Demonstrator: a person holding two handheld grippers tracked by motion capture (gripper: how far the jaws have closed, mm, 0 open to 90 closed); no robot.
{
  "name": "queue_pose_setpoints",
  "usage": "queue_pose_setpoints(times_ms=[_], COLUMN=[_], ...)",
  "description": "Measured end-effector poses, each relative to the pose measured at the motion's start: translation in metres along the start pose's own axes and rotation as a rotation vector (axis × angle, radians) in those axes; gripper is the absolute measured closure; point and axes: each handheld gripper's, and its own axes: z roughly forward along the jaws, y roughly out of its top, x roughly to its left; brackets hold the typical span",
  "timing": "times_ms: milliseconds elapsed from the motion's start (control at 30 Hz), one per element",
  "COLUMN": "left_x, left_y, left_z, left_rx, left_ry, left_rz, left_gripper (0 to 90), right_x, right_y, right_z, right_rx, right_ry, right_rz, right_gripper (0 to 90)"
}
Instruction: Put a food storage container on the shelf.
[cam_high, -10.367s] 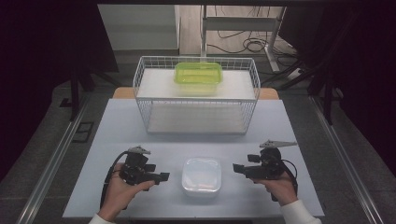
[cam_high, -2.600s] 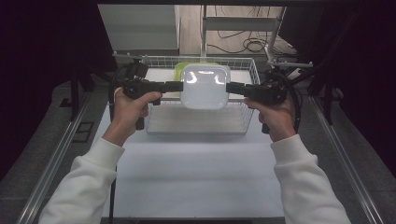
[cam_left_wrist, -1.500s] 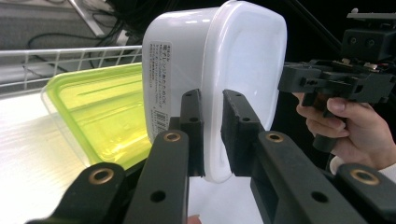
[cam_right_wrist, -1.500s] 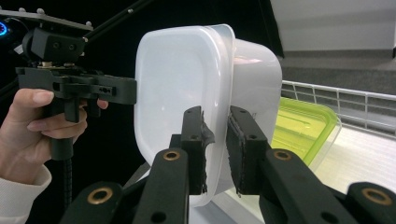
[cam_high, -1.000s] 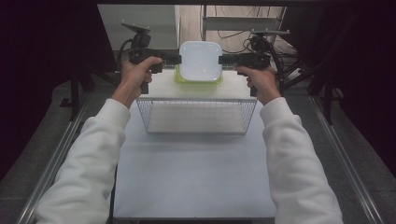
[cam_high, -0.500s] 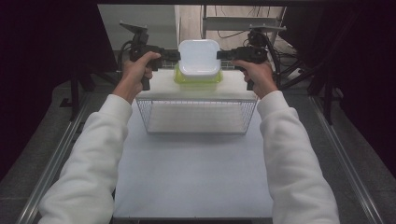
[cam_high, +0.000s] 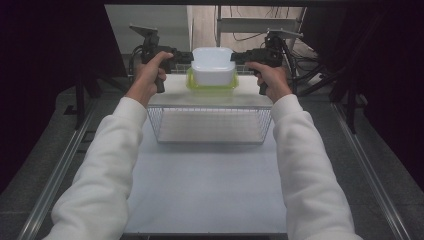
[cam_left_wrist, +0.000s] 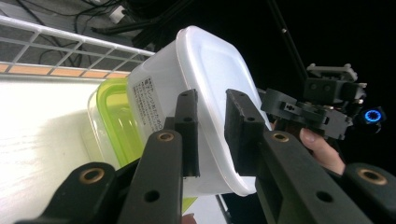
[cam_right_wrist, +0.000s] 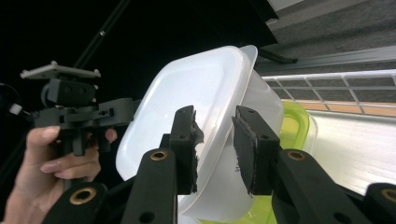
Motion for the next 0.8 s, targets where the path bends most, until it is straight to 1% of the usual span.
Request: queue_pose_setpoints(times_ms=[100, 167, 200, 267, 300, 333, 400, 467, 567, 600, 667, 767, 800], left_x=[0.001, -0.001, -0.002, -0.005, -0.006, -0.008, -0.013, -0.019, -0.028, -0.029, -0.032, -0.032, -0.031], left_y=[0.000, -0.001, -0.001, -0.002, -0.002, -0.003, -0.007, -0.012, -0.025, -0.030, -0.042, -0.065, -0.073], left_z=[0.000, 0.000, 0.000, 0.000, -0.001, -0.003, -0.005, -0.010, -0.021, -0.026, -0.037, -0.051, -0.056], left_rx=[-0.002, -0.003, -0.004, -0.022, -0.030, -0.035, -0.036, -0.035, -0.059, -0.065, -0.071, -0.073, -0.066], left_ry=[-0.003, 0.004, 0.013, 0.018, 0.023, 0.038, 0.056, 0.085, 0.085, 0.081, 0.081, 0.089, 0.091], left_rz=[0.003, 0.015, 0.026, 0.050, 0.067, 0.091, 0.139, 0.193, 0.256, 0.273, 0.299, 0.346, 0.365], left_gripper=[75.9, 75.2, 73.9, 68.5, 65.1, 61.9, 54.6, 47.5, 41.6, 39.5, 35.1, 31.4, 30.8], right_x=[-0.001, -0.001, 0.000, 0.001, 0.003, 0.004, 0.008, 0.014, 0.022, 0.025, 0.030, 0.034, 0.034], right_y=[0.000, 0.000, 0.000, 0.000, 0.000, 0.000, -0.001, -0.003, -0.008, -0.011, -0.018, -0.034, -0.040], right_z=[0.001, 0.001, 0.001, 0.000, -0.001, -0.003, -0.008, -0.016, -0.030, -0.036, -0.048, -0.066, -0.072], right_rx=[-0.003, -0.004, -0.005, -0.016, -0.026, -0.033, -0.046, -0.060, -0.059, -0.060, -0.067, -0.067, -0.066], right_ry=[0.003, 0.002, 0.001, -0.001, -0.003, -0.009, -0.037, -0.058, -0.091, -0.103, -0.108, -0.114, -0.112], right_rz=[0.004, 0.003, 0.001, -0.007, -0.015, -0.027, -0.061, -0.104, -0.185, -0.215, -0.264, -0.321, -0.337], right_gripper=[68.7, 68.4, 68.3, 63.1, 59.8, 57.6, 52.9, 49.0, 42.3, 40.9, 38.2, 36.1, 35.2])
